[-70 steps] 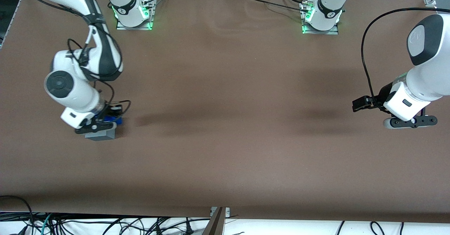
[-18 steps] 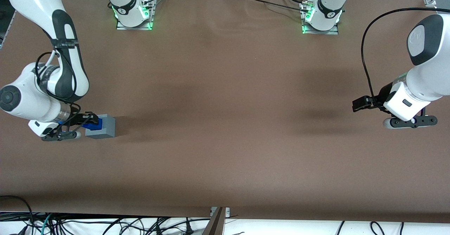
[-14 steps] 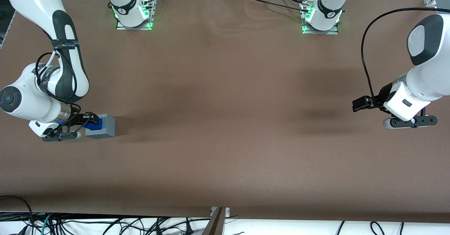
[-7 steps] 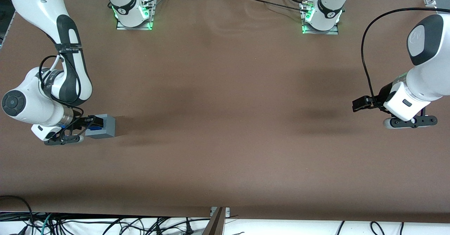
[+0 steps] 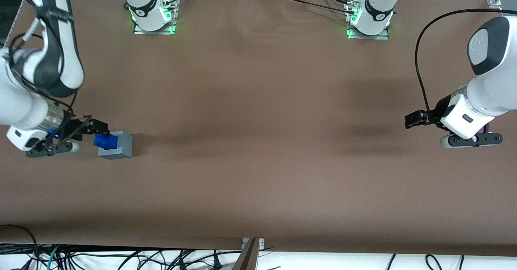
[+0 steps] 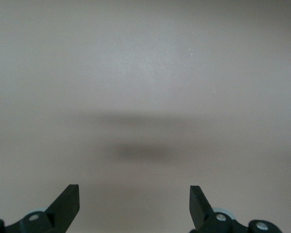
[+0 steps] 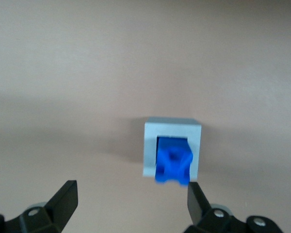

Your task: Insert blue part into gray base with right arm

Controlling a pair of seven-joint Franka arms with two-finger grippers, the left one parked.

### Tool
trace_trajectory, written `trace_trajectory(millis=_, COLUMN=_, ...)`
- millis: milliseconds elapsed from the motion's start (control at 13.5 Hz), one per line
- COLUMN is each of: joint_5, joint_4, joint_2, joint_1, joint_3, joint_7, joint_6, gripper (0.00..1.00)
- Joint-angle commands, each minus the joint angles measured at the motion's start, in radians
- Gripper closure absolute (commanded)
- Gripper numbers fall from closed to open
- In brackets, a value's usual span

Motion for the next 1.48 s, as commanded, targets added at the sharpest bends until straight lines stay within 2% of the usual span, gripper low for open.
trace_trajectory(millis=0, joint_5=-0.050, joint_4=-0.022, joint_2=-0.123, joint_1=0.036, joint_3=0.011, joint_7=0.084, joint_6=-0.083, gripper=0.00)
trace_trajectory(millis=444, joint_5=-0.092, joint_4=-0.021, joint_2=-0.212, joint_1=0.044, joint_3=0.040, joint_7=0.094, joint_6=-0.175, gripper=0.00)
trace_trajectory(millis=667, joint_5=-0.122, joint_4=-0.021, joint_2=-0.215, joint_1=0.044, joint_3=0.046, joint_7=0.094, joint_6=-0.178, gripper=0.00)
trace_trajectory(millis=1111, joint_5=-0.133, joint_4=-0.021, joint_2=-0.221, joint_1=0.044, joint_3=0.071, joint_7=0.096, joint_6=-0.178, gripper=0.00)
trace_trajectory(millis=1259, joint_5=-0.168, joint_4=-0.021, joint_2=-0.230, joint_1=0.000, joint_3=0.132, joint_7=0.107, joint_6=-0.178, gripper=0.00)
trace_trajectory(millis=1407, joint_5=-0.174, joint_4=-0.021, joint_2=-0.238, joint_1=-0.126, joint_3=0.253, joint_7=0.105, joint_6=-0.187, gripper=0.00)
